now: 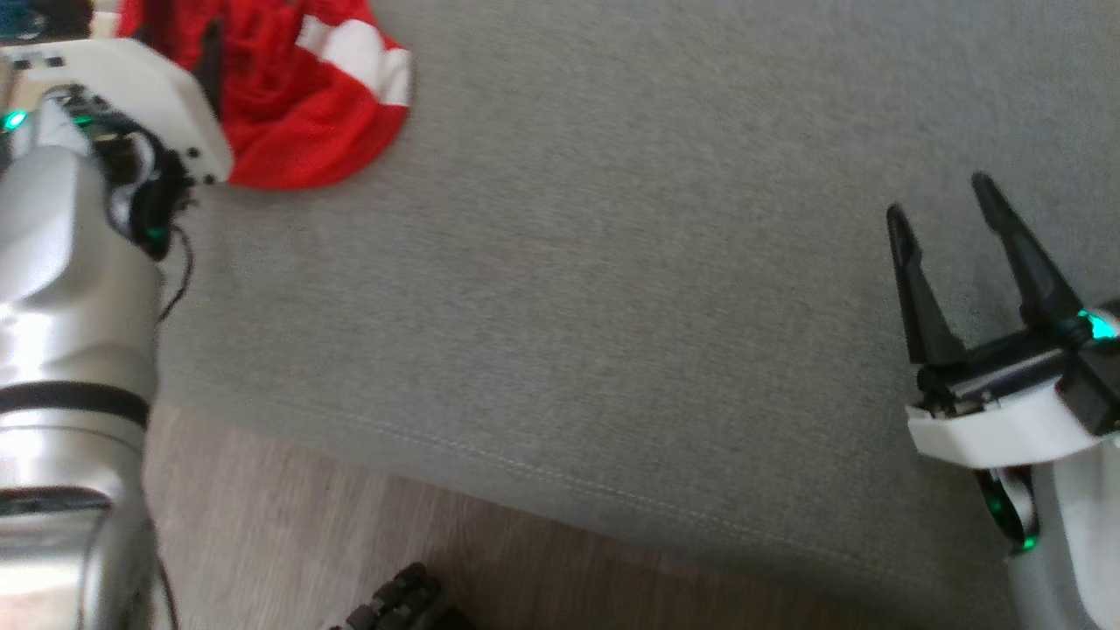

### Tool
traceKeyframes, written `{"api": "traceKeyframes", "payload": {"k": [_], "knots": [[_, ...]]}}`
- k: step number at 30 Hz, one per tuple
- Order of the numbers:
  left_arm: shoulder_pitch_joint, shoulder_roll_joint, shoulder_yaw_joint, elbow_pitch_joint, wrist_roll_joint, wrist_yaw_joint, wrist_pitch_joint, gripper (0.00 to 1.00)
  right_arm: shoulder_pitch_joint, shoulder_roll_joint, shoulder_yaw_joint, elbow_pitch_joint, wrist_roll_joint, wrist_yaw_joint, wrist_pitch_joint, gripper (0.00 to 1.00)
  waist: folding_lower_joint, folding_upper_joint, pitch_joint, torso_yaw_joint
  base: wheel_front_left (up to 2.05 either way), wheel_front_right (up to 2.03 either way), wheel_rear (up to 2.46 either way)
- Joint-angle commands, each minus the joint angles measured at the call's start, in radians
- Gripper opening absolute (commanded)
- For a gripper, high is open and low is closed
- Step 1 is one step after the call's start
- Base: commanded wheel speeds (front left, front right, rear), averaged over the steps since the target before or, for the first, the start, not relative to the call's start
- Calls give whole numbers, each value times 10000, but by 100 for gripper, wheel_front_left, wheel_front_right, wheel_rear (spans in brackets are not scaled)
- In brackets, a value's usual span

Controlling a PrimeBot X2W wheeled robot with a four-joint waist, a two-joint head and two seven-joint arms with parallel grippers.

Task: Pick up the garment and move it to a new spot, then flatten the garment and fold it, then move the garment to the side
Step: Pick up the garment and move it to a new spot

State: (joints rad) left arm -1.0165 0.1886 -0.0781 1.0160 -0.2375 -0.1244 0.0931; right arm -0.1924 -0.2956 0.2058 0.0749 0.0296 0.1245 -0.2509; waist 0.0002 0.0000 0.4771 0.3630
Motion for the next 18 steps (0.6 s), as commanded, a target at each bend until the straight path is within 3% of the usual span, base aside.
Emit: {"api": "traceKeyframes", "payload": {"k": [1, 12, 13, 14, 18], "knots": [[-510, 816, 294, 130, -29, -32, 158, 100, -217, -99, 267, -410, 12, 62, -109, 100, -2, 0, 563, -506, 0, 0, 0], [-1196, 1220, 406, 1867, -451, -48, 445, 100, -719, -20, 329, -597, 8, 62, -109, 100, -2, 0, 1300, -1094, 0, 0, 0], [-1199, 1247, 384, 1934, -473, -50, 385, 16, -744, -8, 329, -608, 0, 62, -109, 100, -2, 0, 1334, -1119, 0, 0, 0], [-1203, 1261, 323, 1962, -469, -53, 283, 0, -765, 4, 324, -613, -8, 62, -109, 100, -2, 0, 1357, -1134, 0, 0, 0], [-1224, 1439, 53, 1708, -367, -59, -991, 0, -861, 83, 295, -582, -9, 62, -109, 100, -2, 0, 1328, -1167, 0, 0, 0]]}}
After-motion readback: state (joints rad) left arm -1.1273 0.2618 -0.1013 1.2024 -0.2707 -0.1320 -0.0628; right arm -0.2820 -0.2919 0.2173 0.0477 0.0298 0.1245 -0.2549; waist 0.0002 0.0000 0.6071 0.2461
